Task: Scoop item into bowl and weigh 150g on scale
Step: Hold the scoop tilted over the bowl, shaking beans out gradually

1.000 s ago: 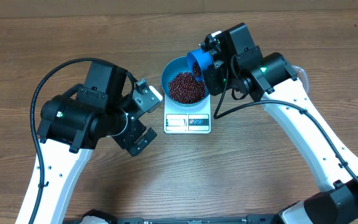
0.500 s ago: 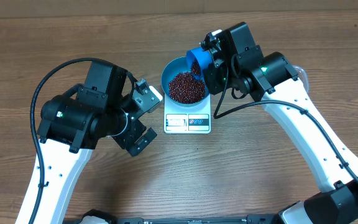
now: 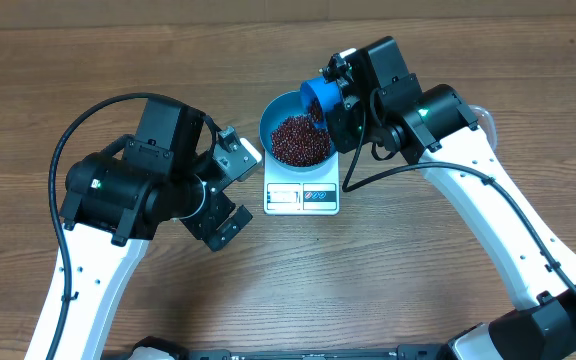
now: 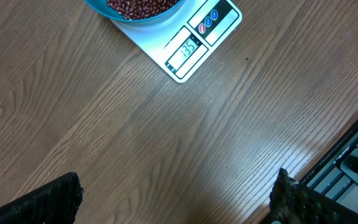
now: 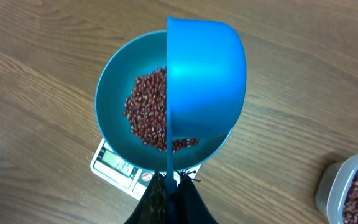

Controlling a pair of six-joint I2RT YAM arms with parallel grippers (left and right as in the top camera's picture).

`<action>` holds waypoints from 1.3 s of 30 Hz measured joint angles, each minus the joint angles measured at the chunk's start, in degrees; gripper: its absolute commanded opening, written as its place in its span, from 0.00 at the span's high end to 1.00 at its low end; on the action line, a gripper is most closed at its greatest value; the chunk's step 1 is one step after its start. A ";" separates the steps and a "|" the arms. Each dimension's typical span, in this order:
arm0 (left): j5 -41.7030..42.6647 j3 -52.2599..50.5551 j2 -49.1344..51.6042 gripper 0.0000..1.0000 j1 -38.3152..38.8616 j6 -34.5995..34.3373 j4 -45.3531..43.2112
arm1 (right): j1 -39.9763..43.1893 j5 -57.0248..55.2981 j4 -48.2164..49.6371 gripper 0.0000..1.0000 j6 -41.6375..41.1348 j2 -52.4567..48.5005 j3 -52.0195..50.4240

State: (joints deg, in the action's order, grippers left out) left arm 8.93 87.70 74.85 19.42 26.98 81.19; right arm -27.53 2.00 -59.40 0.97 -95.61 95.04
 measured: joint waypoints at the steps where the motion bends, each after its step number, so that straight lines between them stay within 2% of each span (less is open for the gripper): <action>1: 0.00 0.00 0.00 0.00 0.00 0.00 0.00 | -0.02 0.31 0.02 0.96 -0.11 0.00 0.00; 39: 0.00 0.00 0.00 0.01 0.00 0.00 0.00 | -1.05 -2.23 -0.09 0.96 -2.47 0.00 2.38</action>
State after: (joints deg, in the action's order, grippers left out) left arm 8.93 87.70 74.85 19.42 26.98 81.19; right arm -28.58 -0.23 -59.48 -1.50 -95.61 97.43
